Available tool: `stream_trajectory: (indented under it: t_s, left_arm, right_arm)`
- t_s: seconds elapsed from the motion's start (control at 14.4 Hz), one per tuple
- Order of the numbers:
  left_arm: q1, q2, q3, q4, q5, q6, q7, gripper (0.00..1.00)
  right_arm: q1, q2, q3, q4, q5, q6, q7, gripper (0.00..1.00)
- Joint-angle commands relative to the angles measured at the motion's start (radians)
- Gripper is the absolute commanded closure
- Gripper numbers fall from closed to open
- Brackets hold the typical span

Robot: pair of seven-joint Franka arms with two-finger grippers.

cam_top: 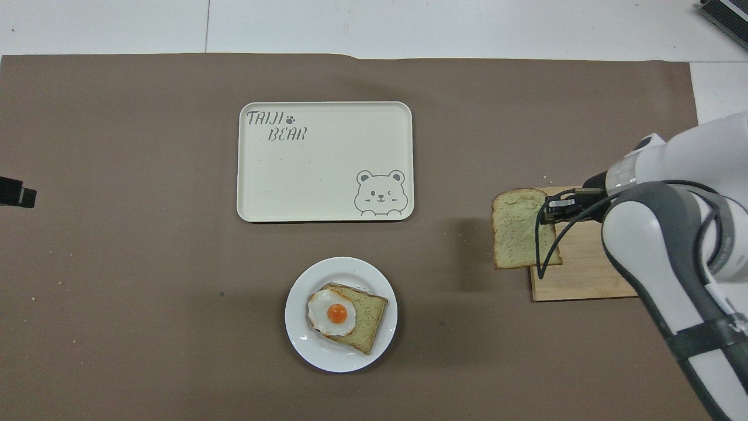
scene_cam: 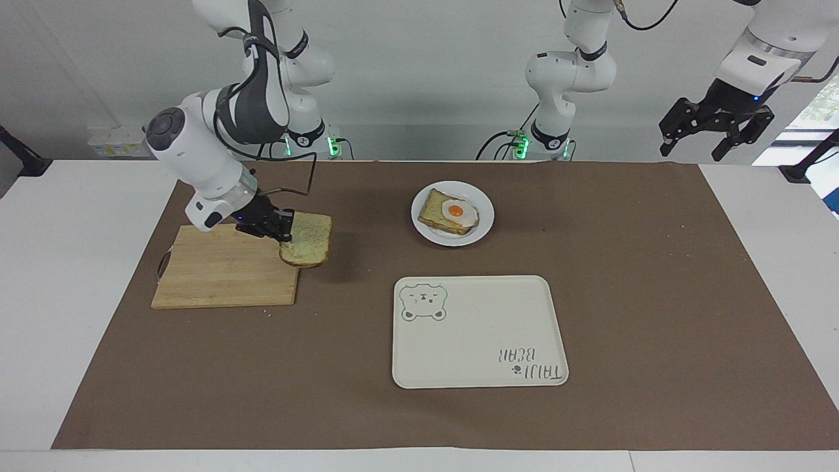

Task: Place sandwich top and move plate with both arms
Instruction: 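Carry the bread slice over the egg and lower it onto the plate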

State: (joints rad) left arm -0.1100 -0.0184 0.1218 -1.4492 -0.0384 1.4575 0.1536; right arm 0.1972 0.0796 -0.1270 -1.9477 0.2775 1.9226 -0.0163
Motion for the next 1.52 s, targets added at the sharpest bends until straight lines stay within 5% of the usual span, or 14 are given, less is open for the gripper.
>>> stream_trajectory:
  t_s: [0.0,0.83,1.11,1.45]
  left_arm:
    - [0.015,0.006,-0.011,-0.002,0.008,0.02,0.001,0.0]
    - [0.007,-0.009,-0.013,-0.013,0.008,0.003,-0.006,0.0]
    - [0.003,-0.009,-0.016,-0.013,0.008,0.004,-0.003,0.0]
    - [0.001,-0.009,-0.018,-0.013,0.008,0.004,-0.008,0.0]
  right_arm:
    - [0.079,-0.038,0.006,-0.026,-0.018,-0.013,0.081,1.0]
    - [0.493,0.069,0.007,-0.053,0.106,0.226,0.367,1.0]
    - [0.565,0.149,0.007,-0.051,0.115,0.332,0.423,1.0]
    - [0.597,0.146,0.007,-0.08,0.115,0.331,0.45,1.0]
